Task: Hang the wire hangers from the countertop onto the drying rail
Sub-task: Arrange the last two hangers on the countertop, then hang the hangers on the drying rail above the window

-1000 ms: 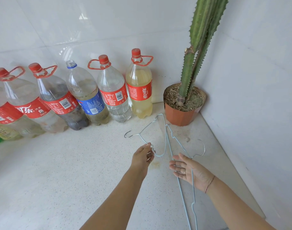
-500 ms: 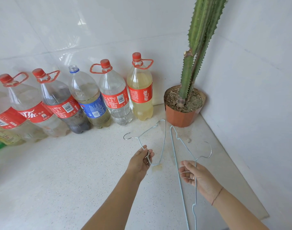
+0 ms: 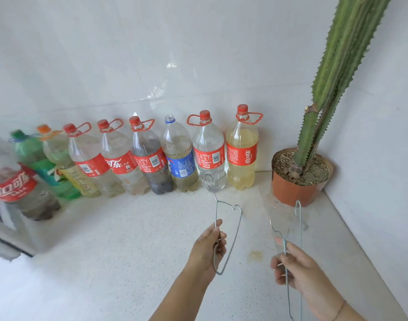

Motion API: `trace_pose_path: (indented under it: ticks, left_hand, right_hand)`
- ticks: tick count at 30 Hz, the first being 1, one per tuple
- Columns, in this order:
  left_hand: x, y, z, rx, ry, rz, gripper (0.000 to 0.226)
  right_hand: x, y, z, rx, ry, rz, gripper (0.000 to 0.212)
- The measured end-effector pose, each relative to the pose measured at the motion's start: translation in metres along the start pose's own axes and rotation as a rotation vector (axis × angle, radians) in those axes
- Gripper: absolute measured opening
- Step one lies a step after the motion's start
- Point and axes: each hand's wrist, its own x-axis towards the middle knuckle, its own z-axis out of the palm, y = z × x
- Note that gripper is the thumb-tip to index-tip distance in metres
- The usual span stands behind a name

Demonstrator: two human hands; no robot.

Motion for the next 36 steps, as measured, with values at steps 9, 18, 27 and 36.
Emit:
trace_pose_path:
  ticks: [9, 18, 27, 36]
  left_hand:
    - [-0.11, 0.053, -0.036, -0.09, 0.174, 0.341, 0.023]
    - [-0.267, 0.106, -0.055, -0.097, 0.438, 0.726, 0.028]
    - [-0.374, 0.187, -0.071, -0.094, 0.647, 1.131, 0.018]
    - [-0.441, 0.245, -0.106, -0.035, 0.755, 1.32, 0.02]
  right_hand:
    - [0.002, -0.063, 0.077, -0.079, -0.472, -0.051, 0.021]
    - [-0.012, -0.137, 0.227, -0.206, -1.032, -0.225, 0.039]
    - [-0.106, -0.194, 0.367, -0.14, -1.199, -0.387, 0.024]
    - [-0.173, -0.26, 0.492, -0.087, -1.322, -0.557, 0.024]
